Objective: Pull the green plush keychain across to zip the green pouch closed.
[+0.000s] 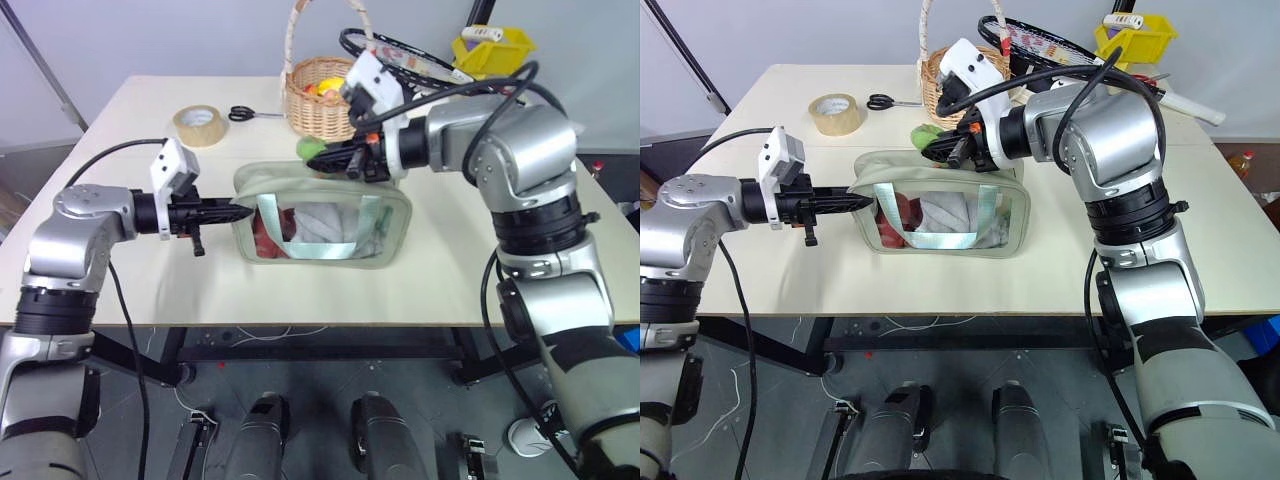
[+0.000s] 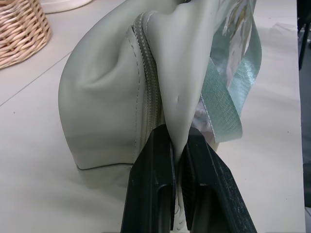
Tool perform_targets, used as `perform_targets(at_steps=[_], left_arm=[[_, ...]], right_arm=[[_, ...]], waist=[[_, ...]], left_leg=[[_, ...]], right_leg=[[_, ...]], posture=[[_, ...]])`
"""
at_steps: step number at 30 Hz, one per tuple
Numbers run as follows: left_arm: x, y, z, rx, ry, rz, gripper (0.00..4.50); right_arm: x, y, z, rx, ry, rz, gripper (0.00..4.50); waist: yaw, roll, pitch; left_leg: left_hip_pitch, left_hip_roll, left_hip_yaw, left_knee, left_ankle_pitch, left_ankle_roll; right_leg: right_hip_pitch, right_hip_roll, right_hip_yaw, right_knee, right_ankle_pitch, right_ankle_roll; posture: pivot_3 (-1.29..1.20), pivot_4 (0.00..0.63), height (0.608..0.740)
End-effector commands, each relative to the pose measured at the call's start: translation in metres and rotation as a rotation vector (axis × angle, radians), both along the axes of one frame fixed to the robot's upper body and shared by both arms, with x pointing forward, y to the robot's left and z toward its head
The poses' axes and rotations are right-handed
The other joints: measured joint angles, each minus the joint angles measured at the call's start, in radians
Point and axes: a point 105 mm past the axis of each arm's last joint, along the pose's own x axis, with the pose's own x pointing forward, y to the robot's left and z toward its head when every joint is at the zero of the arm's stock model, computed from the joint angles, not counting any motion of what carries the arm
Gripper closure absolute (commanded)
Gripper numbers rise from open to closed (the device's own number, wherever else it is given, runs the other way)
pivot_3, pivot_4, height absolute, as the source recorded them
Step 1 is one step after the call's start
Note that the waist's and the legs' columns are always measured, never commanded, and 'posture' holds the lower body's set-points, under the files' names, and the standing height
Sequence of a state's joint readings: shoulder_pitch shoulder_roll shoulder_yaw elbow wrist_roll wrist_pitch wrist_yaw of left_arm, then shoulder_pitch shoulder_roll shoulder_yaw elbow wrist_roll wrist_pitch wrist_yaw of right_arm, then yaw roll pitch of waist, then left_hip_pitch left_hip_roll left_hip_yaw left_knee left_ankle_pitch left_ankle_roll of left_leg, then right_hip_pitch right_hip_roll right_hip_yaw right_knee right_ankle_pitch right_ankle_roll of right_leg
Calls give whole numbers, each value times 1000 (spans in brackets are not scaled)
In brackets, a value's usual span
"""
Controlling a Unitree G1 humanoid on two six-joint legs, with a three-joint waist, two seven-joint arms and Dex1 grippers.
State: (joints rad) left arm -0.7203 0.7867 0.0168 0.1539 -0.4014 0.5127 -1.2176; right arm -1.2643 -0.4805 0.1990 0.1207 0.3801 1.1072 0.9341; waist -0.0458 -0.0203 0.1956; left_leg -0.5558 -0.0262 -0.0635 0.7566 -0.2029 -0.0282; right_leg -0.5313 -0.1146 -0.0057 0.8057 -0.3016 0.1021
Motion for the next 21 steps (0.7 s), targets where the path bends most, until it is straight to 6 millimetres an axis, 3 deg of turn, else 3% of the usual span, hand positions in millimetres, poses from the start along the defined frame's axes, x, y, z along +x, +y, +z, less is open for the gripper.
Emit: perform_targets(at_steps=[1,4,17,19,21], left_arm=[[-2,2,1,27,-14,4,4500],[-2,2,1,29,-15,9,4500],[-3,11,0,-12,-8,80,4500],[-4,12,1,-28,-7,93,4500],[-4,13,2,-37,-10,110,4500]], right_arm=[[-3,-4,20,52,-48,-5,4457],[3,-28,21,43,-77,-83,4457],[11,-209,1,-297,-310,-674,4457],[7,-215,-16,-360,-296,-674,4457],[0,-197,-46,-388,-237,-592,4457]], waist=[[0,0,0],[1,0,0],[0,1,0],[2,1,0],[6,0,0]], left_leg=[[0,0,0,0,0,0],[0,0,0,0,0,0],[0,0,2,-1,0,0],[0,0,2,-1,0,0],[0,0,2,0,0,0]], right_leg=[[0,0,0,0,0,0],[0,0,0,0,0,0],[0,-4,0,-1,-1,0],[0,-4,1,-1,-1,0],[0,-5,1,-1,-1,0]], posture=[[0,150,644],[0,150,644],[0,150,644],[0,150,644],[0,150,644]])
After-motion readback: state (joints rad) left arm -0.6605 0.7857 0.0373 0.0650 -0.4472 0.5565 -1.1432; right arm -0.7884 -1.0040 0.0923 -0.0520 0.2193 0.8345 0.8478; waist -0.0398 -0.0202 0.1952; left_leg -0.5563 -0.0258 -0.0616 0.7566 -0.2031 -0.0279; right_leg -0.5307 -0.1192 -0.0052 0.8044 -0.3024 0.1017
